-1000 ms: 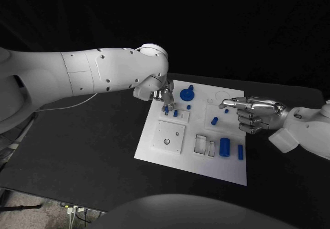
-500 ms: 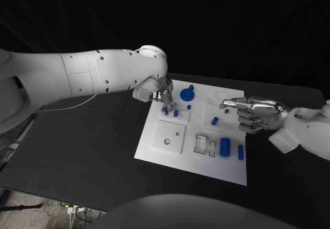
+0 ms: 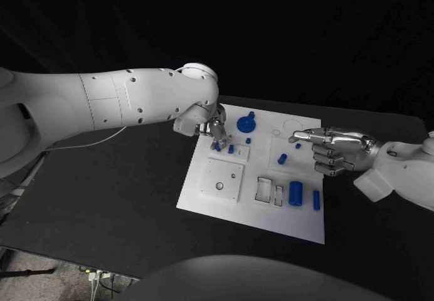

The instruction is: Assemble the parts on the task board

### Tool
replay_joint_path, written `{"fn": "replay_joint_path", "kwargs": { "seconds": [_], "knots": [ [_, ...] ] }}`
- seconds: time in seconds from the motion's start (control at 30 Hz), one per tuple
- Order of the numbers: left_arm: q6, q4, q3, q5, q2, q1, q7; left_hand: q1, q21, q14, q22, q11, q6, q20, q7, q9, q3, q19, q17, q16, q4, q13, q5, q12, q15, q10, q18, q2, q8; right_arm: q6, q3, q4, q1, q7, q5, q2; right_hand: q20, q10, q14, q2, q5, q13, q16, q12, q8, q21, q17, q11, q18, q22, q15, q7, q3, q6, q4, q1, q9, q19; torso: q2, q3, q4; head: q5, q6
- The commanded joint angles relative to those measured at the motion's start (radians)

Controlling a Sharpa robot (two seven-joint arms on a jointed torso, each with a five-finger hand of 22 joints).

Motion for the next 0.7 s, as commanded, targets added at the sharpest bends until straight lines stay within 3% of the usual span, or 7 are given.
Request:
{"fn": "replay_joint_path", "kwargs": {
  "seconds": [0.03,0.7],
  "knots": [
    [-0.009,0.001,0.000,-0.008,0.000,-0.002,-0.168,0.005,0.004,0.103,0.264,-0.018,0.067,0.001,-0.061,0.000,0.128,0.106,0.263,0.002,-0.136,0.263,0.001,0.003,-0.001,0.088,-0.007,0.012,-0.008,0.020,0.000,0.001,-0.001,0.012,0.001,0.000,-0.004,0.104,0.104,-0.001,0.006,0.261,0.003,0.003,-0.002,0.004,0.263,-0.008,-0.006,0.263,-0.002,-0.001,0.000,0.004,-0.006,0.007,-0.001,0.106,0.000,0.0003,-0.0002,0.001,0.000],
    [-0.042,0.027,0.001,-0.044,-0.013,-0.006,-0.164,0.011,0.004,0.103,0.264,-0.016,0.065,0.002,-0.057,-0.004,0.116,0.106,0.263,0.002,-0.133,0.263,-0.011,0.003,0.001,0.088,-0.007,0.020,-0.029,0.022,0.000,0.001,-0.003,0.015,0.001,-0.003,-0.004,0.104,0.104,0.000,0.006,0.261,0.003,0.003,-0.002,0.004,0.263,-0.009,-0.006,0.263,-0.002,-0.001,0.000,0.005,-0.007,0.007,-0.002,0.106,0.000,-0.0004,-0.0001,-0.001,0.000]
  ]
}}
